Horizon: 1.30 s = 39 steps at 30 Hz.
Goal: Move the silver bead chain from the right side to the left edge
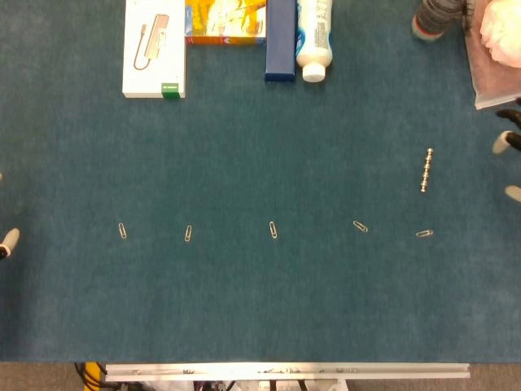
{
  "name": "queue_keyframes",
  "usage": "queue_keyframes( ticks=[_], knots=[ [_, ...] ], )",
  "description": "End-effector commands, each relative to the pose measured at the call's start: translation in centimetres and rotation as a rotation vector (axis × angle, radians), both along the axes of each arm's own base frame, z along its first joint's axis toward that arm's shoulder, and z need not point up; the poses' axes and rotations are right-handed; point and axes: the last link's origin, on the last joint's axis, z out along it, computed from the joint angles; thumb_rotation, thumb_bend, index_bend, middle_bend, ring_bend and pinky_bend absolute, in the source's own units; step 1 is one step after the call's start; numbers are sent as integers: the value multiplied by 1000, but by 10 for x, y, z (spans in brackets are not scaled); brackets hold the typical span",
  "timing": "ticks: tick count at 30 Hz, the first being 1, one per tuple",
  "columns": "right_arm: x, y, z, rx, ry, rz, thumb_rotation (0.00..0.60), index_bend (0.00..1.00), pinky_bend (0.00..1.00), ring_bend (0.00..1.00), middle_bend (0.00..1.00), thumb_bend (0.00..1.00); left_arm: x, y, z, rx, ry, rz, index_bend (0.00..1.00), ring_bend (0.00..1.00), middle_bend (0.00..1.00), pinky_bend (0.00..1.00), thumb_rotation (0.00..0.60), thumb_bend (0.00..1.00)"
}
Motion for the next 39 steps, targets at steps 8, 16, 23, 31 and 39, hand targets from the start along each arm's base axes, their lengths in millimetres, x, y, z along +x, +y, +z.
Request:
queue_keyframes(
  ticks=[8, 16, 23, 31, 39],
  knots=[
    [13, -31, -25, 153, 141, 177, 600, 475, 137, 0, 109, 169, -4, -1, -1, 7, -2, 31, 246, 185, 282, 282, 600, 184],
    [14, -35, -39, 221, 210, 291, 600, 477, 137, 0, 106, 194, -3, 2, -6, -7, 4, 46, 246, 187, 285, 282, 600, 183],
    [7, -35, -48, 252, 231, 349, 600, 480, 136, 0, 106, 196, -2, 7, -12, -16, 6, 57, 246, 188, 286, 283, 600, 183],
    [-4, -43, -54, 254, 229, 370, 600, 480, 137, 0, 103, 275, -1, 14, -17, -30, 10, 66, 246, 189, 290, 284, 600, 183],
    [-9, -52, -64, 264, 248, 371, 600, 480, 136, 0, 83, 329, -1, 19, -20, -41, 14, 74, 246, 191, 294, 286, 600, 184]
  ],
)
